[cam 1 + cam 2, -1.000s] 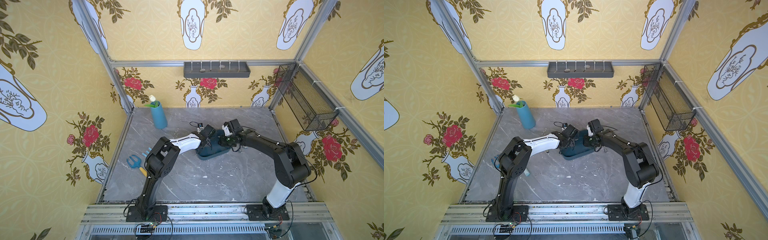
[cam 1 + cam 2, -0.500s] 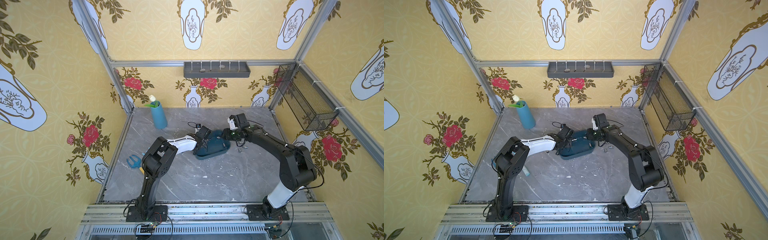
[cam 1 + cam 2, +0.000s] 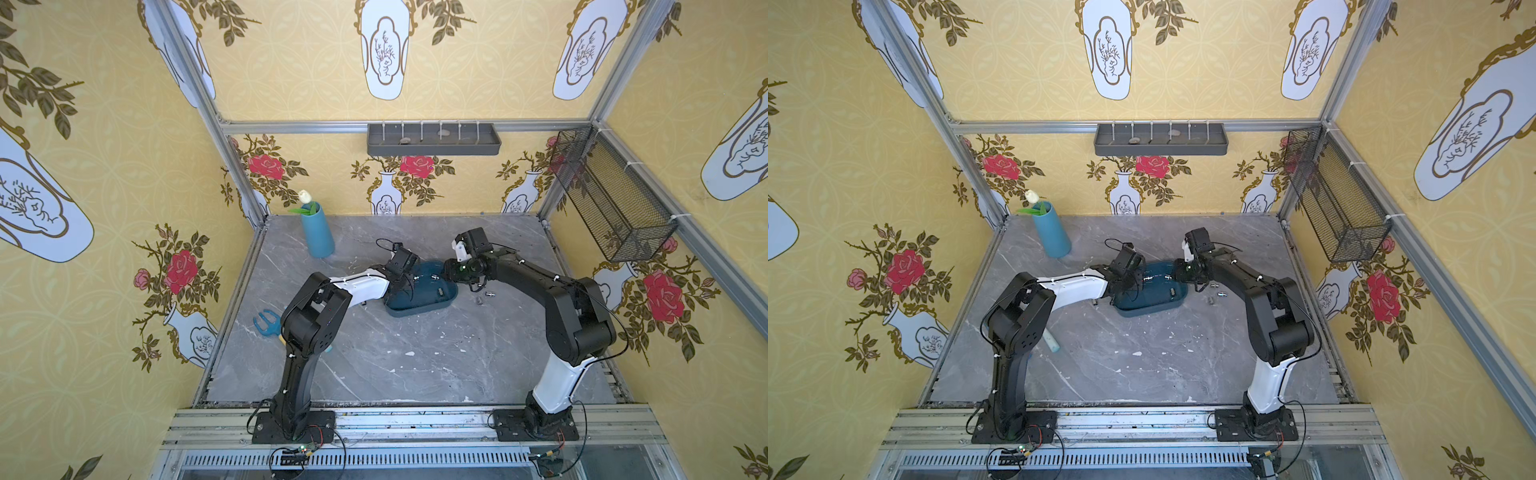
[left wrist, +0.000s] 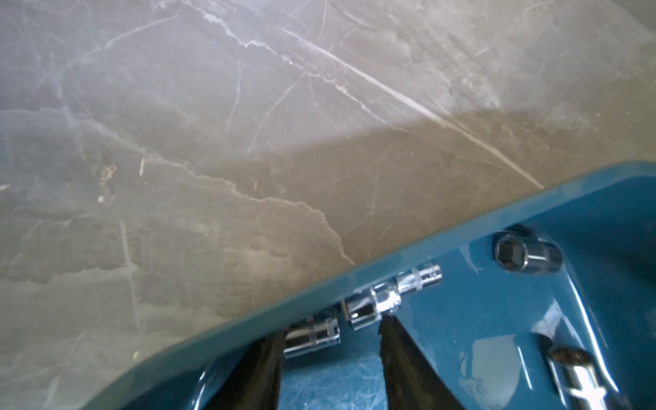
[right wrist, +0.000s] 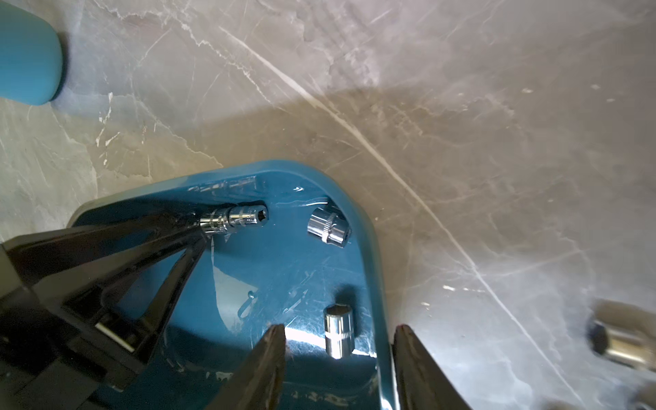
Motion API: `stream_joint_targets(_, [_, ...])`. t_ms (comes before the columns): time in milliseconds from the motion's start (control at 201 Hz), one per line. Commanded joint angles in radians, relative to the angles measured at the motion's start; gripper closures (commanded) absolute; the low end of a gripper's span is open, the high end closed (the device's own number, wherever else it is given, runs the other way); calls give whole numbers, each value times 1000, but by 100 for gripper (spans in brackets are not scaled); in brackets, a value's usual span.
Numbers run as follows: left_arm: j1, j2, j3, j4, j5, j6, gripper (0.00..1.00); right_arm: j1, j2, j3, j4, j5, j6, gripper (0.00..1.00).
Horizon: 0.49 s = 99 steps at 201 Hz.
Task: Take out the socket from the storage box
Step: Pick up the socket head from the storage box.
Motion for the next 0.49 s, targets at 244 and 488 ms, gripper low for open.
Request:
stream_joint_targets(244, [0, 29, 20, -61, -80, -60, 51, 24, 47, -3, 30, -24, 16, 54])
stream_joint_targets(488, [0, 53, 33, -63, -124, -77, 53, 33, 41, -30, 43, -28, 21, 63])
